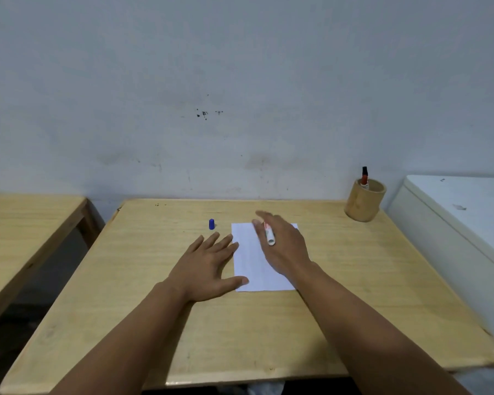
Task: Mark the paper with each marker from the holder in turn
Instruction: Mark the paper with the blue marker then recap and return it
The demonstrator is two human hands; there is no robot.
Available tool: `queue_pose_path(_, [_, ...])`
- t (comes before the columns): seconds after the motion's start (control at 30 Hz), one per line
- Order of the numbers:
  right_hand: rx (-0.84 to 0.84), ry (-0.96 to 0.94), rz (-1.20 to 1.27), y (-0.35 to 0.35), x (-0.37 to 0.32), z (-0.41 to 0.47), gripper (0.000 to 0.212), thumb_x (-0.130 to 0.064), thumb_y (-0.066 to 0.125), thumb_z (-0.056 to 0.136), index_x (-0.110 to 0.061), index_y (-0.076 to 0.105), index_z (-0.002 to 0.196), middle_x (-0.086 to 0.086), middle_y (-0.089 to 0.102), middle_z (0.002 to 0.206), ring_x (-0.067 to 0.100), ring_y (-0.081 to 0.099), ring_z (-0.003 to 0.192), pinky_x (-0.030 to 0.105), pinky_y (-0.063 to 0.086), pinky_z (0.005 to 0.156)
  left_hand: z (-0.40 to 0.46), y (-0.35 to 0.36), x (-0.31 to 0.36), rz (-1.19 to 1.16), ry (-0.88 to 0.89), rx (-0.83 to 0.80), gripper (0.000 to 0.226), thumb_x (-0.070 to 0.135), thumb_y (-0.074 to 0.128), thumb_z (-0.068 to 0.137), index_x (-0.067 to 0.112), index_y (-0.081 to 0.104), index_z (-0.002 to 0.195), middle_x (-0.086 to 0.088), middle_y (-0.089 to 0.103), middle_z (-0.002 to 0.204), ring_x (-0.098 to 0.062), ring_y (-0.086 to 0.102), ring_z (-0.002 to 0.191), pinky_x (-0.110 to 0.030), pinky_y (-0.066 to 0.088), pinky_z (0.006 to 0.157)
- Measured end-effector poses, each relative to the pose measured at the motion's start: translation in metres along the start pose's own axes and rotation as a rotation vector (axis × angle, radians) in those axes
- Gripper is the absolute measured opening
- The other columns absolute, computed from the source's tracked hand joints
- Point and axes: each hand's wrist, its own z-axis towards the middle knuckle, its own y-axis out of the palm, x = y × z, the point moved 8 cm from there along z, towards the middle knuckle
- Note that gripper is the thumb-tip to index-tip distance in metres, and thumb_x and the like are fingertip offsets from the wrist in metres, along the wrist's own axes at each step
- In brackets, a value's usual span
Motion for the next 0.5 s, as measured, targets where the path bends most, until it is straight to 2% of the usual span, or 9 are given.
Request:
queue_pose_path(0.07, [0.128, 0.121, 0.336, -0.006, 0.0, 0.011, 0.044, -0.052, 0.051, 0.106, -0.033, 0.066, 0.143, -0.002, 0.076, 0.131, 0.019, 0.071, 0.122, 0.04, 0.058, 0.102, 0.0, -0.001, 0.0, 0.004, 0.001, 0.015, 0.096, 0.087, 0.039, 0.083, 0.035, 0.025, 0.162, 0.015, 0.011, 0.171, -0.01, -0.001, 0.16, -0.04, -0.001, 0.13])
queue_pose_path(0.13, [0.149, 0.261, 0.557, 0.001, 0.001, 0.027, 0.033, -0.045, 0.058, 0.103, -0.025, 0.077, 0.122, -0.001, 0.081, 0.103, 0.019, 0.077, 0.091, 0.039, 0.064, 0.078, 0.001, 0.0, -0.001, 0.003, 0.0, 0.013, 0.096, 0.088, 0.038, 0.083, 0.036, 0.024, 0.162, 0.016, 0.01, 0.171, -0.009, -0.002, 0.16, -0.04, -0.001, 0.13])
queue_pose_path(0.2, [0.129, 0.335, 0.642, 0.008, -0.003, 0.041, 0.029, -0.036, 0.062, 0.104, -0.015, 0.079, 0.097, 0.001, 0.072, 0.074, 0.017, 0.069, 0.062, 0.028, 0.053, 0.055, 0.001, 0.0, -0.001, -0.004, 0.002, 0.014, 0.097, 0.089, 0.038, 0.082, 0.036, 0.025, 0.162, 0.016, 0.01, 0.171, -0.009, -0.002, 0.159, -0.041, 0.0, 0.13])
queue_pose_path(0.23, [0.117, 0.353, 0.665, 0.012, -0.007, 0.046, 0.029, -0.031, 0.062, 0.104, -0.012, 0.078, 0.09, 0.003, 0.068, 0.068, 0.018, 0.064, 0.057, 0.025, 0.048, 0.051, 0.001, 0.0, -0.002, -0.008, 0.003, 0.014, 0.097, 0.089, 0.038, 0.082, 0.036, 0.025, 0.162, 0.016, 0.01, 0.171, -0.009, -0.001, 0.159, -0.041, 0.0, 0.13])
queue_pose_path(0.3, [0.068, 0.376, 0.7, 0.022, -0.013, 0.051, 0.023, -0.024, 0.063, 0.1, -0.014, 0.075, 0.083, 0.007, 0.069, 0.067, 0.02, 0.064, 0.058, 0.022, 0.043, 0.048, 0.002, 0.0, -0.002, -0.012, 0.004, 0.014, 0.097, 0.089, 0.038, 0.082, 0.036, 0.025, 0.162, 0.016, 0.011, 0.171, -0.009, -0.001, 0.16, -0.041, 0.001, 0.13])
queue_pose_path(0.4, [0.006, 0.424, 0.66, 0.041, -0.007, 0.051, 0.019, -0.026, 0.07, 0.093, -0.012, 0.076, 0.081, 0.016, 0.077, 0.076, 0.017, 0.068, 0.06, 0.025, 0.046, 0.052, 0.001, 0.0, -0.001, 0.0, 0.01, 0.011, 0.097, 0.09, 0.036, 0.082, 0.036, 0.024, 0.162, 0.015, 0.011, 0.171, -0.01, -0.002, 0.16, -0.043, 0.002, 0.13])
queue_pose_path(0.5, [0.043, 0.442, 0.601, 0.054, 0.008, 0.048, 0.04, -0.045, 0.077, 0.093, -0.011, 0.07, 0.074, 0.011, 0.077, 0.071, 0.012, 0.066, 0.054, 0.026, 0.049, 0.053, -0.001, 0.0, 0.0, -0.003, 0.012, 0.015, 0.097, 0.089, 0.034, 0.083, 0.034, 0.022, 0.163, 0.014, 0.011, 0.172, -0.01, -0.003, 0.16, -0.044, 0.0, 0.13])
